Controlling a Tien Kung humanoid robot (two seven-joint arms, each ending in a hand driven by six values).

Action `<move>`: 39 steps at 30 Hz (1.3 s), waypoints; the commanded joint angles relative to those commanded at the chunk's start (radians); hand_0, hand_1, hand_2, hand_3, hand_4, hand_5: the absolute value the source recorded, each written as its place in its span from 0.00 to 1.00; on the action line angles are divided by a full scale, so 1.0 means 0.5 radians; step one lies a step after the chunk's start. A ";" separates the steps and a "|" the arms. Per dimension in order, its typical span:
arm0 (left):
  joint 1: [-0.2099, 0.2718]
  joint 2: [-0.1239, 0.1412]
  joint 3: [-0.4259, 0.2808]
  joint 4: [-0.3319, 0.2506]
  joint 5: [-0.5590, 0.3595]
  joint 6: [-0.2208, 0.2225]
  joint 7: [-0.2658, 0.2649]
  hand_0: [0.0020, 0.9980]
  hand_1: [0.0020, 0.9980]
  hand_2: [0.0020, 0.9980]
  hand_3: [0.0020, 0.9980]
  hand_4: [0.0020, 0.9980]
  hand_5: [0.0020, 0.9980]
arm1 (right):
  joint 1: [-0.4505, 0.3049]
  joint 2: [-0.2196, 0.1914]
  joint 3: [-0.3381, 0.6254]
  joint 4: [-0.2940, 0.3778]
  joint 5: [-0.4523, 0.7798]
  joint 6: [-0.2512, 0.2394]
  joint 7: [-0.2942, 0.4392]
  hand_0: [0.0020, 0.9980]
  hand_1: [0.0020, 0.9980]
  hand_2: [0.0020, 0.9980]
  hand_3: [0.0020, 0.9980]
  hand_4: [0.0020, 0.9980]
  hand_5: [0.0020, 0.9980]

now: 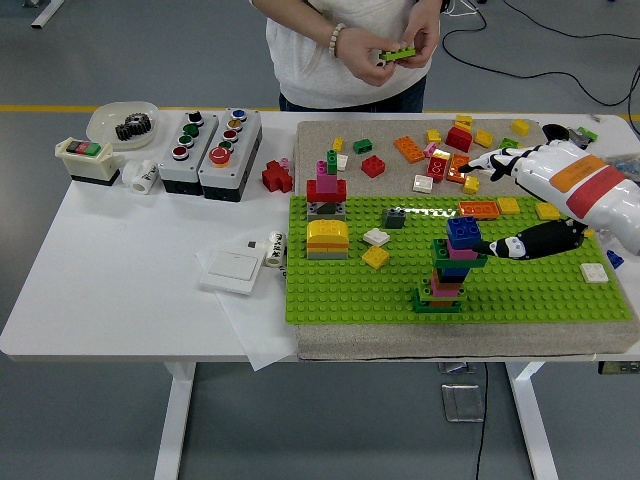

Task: Pick up the brick,pile it on top of brick,press brick,pick up the brick,pile it on top of brick,press brick

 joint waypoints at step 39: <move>-0.007 -0.001 -0.005 0.001 0.013 -0.007 -0.001 0.45 0.54 0.59 0.63 0.67 0.80 | 0.049 0.039 -0.176 -0.026 -0.042 -0.047 0.210 0.50 0.53 0.56 0.53 0.70 0.43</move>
